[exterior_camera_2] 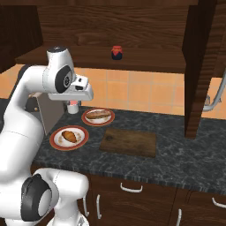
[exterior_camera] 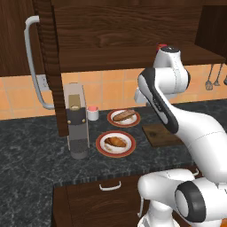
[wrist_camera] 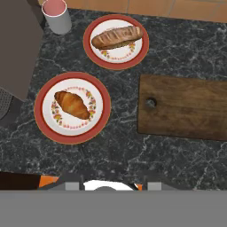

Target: From the different types of pastries on the counter, select a croissant and place it on the cutting board. Then retrieve a jar of jam from the cabinet and place it alongside the croissant on the cutting board.

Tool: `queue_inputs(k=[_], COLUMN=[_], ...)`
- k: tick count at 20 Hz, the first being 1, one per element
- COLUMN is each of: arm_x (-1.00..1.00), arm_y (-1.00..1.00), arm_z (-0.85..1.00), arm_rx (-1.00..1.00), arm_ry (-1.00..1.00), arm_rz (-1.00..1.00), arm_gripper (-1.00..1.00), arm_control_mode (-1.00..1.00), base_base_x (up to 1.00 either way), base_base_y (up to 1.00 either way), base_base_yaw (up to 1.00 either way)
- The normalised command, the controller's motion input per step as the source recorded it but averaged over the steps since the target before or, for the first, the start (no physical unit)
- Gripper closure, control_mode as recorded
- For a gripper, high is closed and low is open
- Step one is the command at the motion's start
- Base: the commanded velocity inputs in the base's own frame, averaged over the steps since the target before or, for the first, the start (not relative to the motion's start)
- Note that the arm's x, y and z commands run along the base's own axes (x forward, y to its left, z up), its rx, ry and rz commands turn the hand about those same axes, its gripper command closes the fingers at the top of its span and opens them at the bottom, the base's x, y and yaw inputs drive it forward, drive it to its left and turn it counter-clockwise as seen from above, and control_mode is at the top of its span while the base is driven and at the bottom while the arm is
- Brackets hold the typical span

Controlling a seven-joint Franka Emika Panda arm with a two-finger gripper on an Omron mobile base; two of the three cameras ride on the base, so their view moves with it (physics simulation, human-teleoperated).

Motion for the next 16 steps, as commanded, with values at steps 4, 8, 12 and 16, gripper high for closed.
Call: queue_inputs(k=[4, 8, 12, 16], arm_x=[0.00, 0.00, 0.03, 0.17], arm_y=[0.00, 0.27, 0.56, 0.31], arm_z=[-0.08, -0.34, -0.46, -0.39], arm_rx=[-0.01, -0.01, 0.00, 0.00], arm_ry=[0.00, 0.01, 0.04, 0.05], arm_rz=[0.00, 0.01, 0.08, 0.12], arm_gripper=[-1.00, -1.00, -1.00, -1.00], arm_control_mode=[-1.00, -1.00, -1.00, -1.00], base_base_x=[0.00, 0.00, 0.00, 0.00], base_base_y=[0.00, 0.00, 0.00, 0.00], base_base_yaw=[0.00, 0.00, 0.00, 0.00])
